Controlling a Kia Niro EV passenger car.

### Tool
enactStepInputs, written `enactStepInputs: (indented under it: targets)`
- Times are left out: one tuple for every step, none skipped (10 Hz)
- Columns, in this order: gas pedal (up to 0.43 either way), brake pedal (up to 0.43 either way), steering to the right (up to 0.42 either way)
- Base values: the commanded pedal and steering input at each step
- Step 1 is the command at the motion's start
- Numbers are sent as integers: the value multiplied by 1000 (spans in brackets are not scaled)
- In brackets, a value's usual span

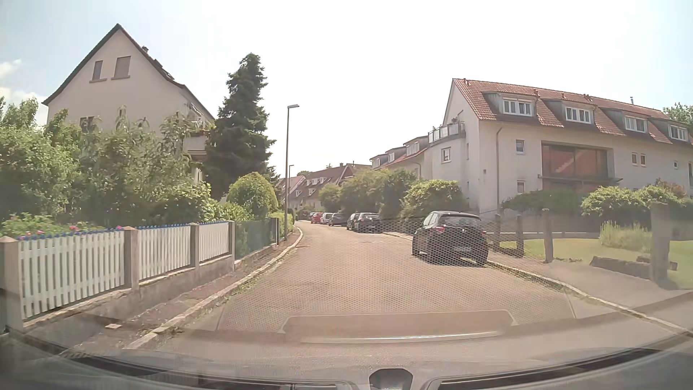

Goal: Follow the waypoints while adhering to traffic rules and regulations

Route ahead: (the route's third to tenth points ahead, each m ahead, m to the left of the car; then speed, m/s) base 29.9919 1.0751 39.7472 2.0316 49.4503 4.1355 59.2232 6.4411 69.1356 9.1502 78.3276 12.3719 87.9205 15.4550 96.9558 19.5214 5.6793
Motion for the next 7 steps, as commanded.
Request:
enactStepInputs:
  targets:
    - [87, 0, -10]
    - [87, 0, -10]
    - [87, 0, -9]
    - [87, 0, -9]
    - [87, 0, -9]
    - [98, 0, -9]
    - [98, 0, -9]
